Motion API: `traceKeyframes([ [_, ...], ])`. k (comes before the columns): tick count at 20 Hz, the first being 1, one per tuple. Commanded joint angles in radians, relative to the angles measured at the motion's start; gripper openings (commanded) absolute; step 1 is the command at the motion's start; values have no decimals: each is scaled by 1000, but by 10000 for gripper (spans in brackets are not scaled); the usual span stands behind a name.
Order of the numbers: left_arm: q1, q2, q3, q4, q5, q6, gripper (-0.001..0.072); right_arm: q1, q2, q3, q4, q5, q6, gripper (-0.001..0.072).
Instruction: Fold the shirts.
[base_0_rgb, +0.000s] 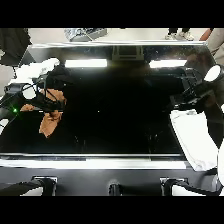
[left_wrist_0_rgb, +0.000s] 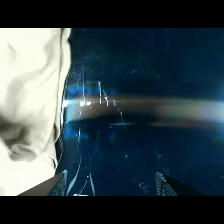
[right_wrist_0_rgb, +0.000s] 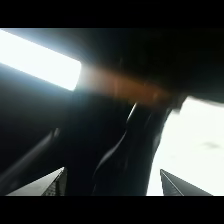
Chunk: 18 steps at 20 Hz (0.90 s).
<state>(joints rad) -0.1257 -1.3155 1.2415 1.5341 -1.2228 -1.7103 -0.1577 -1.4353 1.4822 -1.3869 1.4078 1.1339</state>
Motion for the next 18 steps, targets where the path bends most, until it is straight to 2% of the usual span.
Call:
traceKeyframes([
  [1,2,1,1,-5,74,0,690,1,0,1,-39,-186,4,706],
  [2,8,0,7,-5,90,0,720,1,0,1,-42,-229,4,709],
  [5,78,-4,60,-4,97,-1,720,1,0,1,-37,-277,4,708],
  [8,256,-13,103,-10,94,-64,720,1,0,1,-10,-251,4,704],
  [9,323,-23,102,-34,80,-91,720,1,-1,1,-2,-233,4,701],
  [12,491,-107,100,-209,15,-96,720,1,-1,1,41,-198,3,673],
  [15,514,-201,82,-362,70,-31,720,1,-2,1,110,-198,3,673],
  [18,473,-290,79,-391,160,-16,720,1,-2,1,152,-189,3,673],
])
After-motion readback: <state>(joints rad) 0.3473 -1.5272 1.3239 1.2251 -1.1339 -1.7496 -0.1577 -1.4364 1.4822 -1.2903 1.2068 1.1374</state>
